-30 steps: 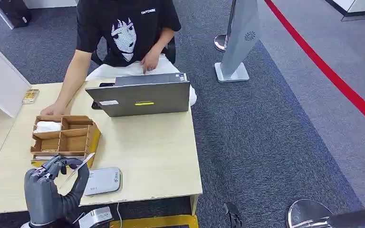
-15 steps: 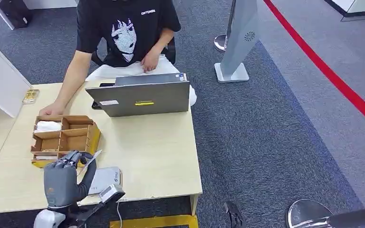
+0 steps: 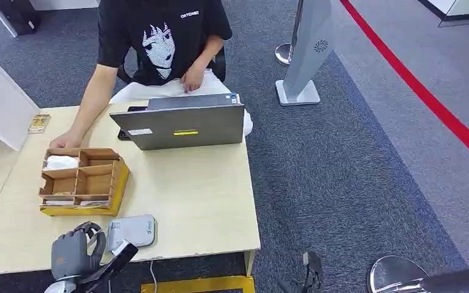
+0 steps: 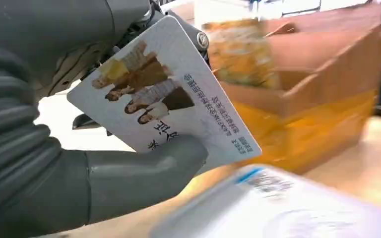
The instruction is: Pass the card to the sensor for recognition and then transmit it.
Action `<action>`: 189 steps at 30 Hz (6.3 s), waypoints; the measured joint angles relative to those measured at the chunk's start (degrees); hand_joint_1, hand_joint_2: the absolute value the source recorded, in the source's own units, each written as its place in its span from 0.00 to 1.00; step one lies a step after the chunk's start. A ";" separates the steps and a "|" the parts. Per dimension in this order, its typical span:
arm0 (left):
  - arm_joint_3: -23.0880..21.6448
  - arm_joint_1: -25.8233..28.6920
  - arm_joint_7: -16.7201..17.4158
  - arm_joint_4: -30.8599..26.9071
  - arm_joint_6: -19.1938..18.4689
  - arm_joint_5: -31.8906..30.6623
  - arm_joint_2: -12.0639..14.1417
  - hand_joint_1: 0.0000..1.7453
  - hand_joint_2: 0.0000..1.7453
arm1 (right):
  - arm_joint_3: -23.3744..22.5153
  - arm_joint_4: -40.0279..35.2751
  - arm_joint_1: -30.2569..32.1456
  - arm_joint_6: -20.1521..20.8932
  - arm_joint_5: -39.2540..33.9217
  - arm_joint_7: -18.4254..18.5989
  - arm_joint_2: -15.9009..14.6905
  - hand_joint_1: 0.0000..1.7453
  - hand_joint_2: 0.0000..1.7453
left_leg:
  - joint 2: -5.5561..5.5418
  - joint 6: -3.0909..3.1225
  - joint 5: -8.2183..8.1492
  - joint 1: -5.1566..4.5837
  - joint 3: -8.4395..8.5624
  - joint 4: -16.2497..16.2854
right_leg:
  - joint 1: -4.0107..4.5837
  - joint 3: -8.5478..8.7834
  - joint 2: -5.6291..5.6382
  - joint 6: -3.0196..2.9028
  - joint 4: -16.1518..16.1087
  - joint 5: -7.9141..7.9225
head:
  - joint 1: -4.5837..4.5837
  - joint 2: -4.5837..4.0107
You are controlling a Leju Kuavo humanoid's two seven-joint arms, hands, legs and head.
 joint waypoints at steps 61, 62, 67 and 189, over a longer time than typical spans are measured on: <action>-3.24 -19.16 19.08 -12.10 -15.59 -20.57 18.47 1.00 1.00 | 0.63 0.15 8.99 8.04 -12.55 -13.54 -7.19 0.00 1.00 | -0.16 -0.18 0.20 0.06 -0.01 0.01 | 0.02 -0.04 -0.17 -0.13 0.03 0.12 | -0.04 0.00; -4.60 -20.16 19.54 -10.16 -15.59 -20.57 19.35 1.00 1.00 | 0.85 0.15 8.93 8.02 -12.53 -13.54 -7.19 0.00 1.00 | -0.13 -0.19 0.20 0.06 -0.01 0.01 | 0.01 -0.04 -0.14 -0.13 0.03 0.12 | -0.04 0.00; -10.48 -24.17 22.38 -3.82 -15.85 -20.59 21.33 1.00 1.00 | 1.07 0.20 8.84 7.72 -12.59 -13.49 -7.19 0.00 1.00 | -0.12 -0.18 0.19 0.02 -0.06 0.03 | 0.01 -0.09 -0.10 -0.13 0.03 0.12 | -0.04 0.00; -6.12 -2.12 17.68 -13.57 -6.97 -20.55 9.20 0.00 1.00 | -0.20 0.31 11.13 2.93 -15.28 -10.94 -6.01 0.00 1.00 | -0.01 -0.07 0.05 0.02 -0.15 0.02 | 0.00 -0.21 0.00 -0.08 0.02 0.07 | 0.00 0.00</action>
